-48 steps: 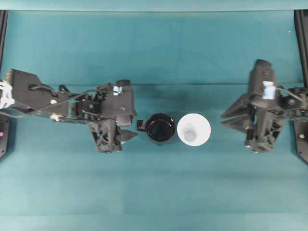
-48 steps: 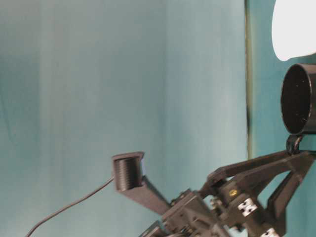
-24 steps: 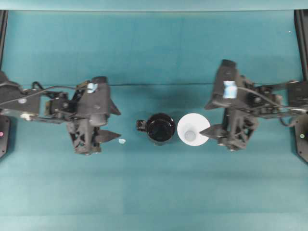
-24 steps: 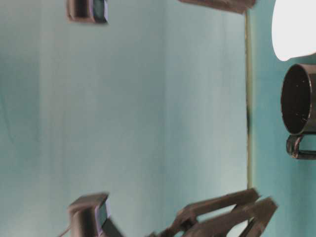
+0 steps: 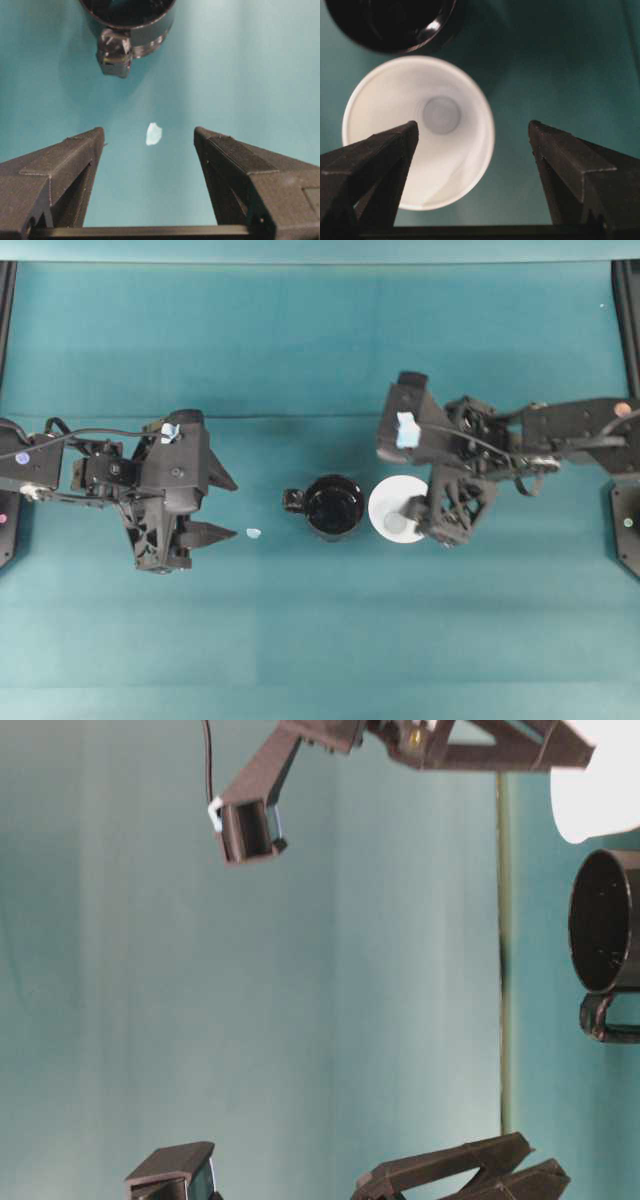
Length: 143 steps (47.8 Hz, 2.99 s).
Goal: Put a paper cup into the cup holder on your left arm.
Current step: 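Move the right gripper over the white paper cup and grasp its rim, then lift the paper cup with the right gripper and carry it left over the holder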
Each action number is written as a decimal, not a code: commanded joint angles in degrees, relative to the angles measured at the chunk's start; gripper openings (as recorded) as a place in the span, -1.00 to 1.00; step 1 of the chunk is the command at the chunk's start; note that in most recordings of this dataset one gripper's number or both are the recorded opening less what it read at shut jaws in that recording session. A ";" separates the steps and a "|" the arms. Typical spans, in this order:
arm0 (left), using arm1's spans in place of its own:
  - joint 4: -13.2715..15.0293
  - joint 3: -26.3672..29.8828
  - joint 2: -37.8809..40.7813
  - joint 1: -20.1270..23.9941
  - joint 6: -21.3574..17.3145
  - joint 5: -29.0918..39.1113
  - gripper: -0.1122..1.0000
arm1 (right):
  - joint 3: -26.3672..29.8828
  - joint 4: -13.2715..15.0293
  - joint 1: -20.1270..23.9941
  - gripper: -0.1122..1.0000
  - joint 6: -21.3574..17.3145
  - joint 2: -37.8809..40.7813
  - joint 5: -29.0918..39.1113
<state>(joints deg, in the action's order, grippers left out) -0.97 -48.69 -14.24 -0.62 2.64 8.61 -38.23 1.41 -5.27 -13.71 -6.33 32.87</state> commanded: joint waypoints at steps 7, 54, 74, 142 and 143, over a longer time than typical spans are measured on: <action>-0.18 0.53 -0.26 -0.18 0.00 -0.26 0.63 | 1.14 0.18 -1.23 0.71 -0.53 0.88 -0.09; -0.09 0.97 0.70 0.09 0.09 -0.44 0.63 | 2.11 -2.46 0.53 -0.78 -0.53 4.92 -0.88; -0.09 0.97 0.70 0.09 0.09 -0.53 0.63 | 3.43 -2.81 -0.35 -0.83 -0.70 -1.58 10.28; -0.09 0.62 0.70 0.09 1.67 -0.44 0.63 | 18.72 -2.29 0.79 -0.83 -5.45 9.84 6.77; -0.09 0.62 0.70 0.09 1.67 -0.53 0.63 | 18.46 -2.29 0.79 -0.83 -5.45 9.84 6.77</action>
<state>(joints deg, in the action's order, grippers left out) -0.97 -48.69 -13.36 -0.62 4.31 8.53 -19.69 -1.05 -4.66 -18.81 3.96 40.17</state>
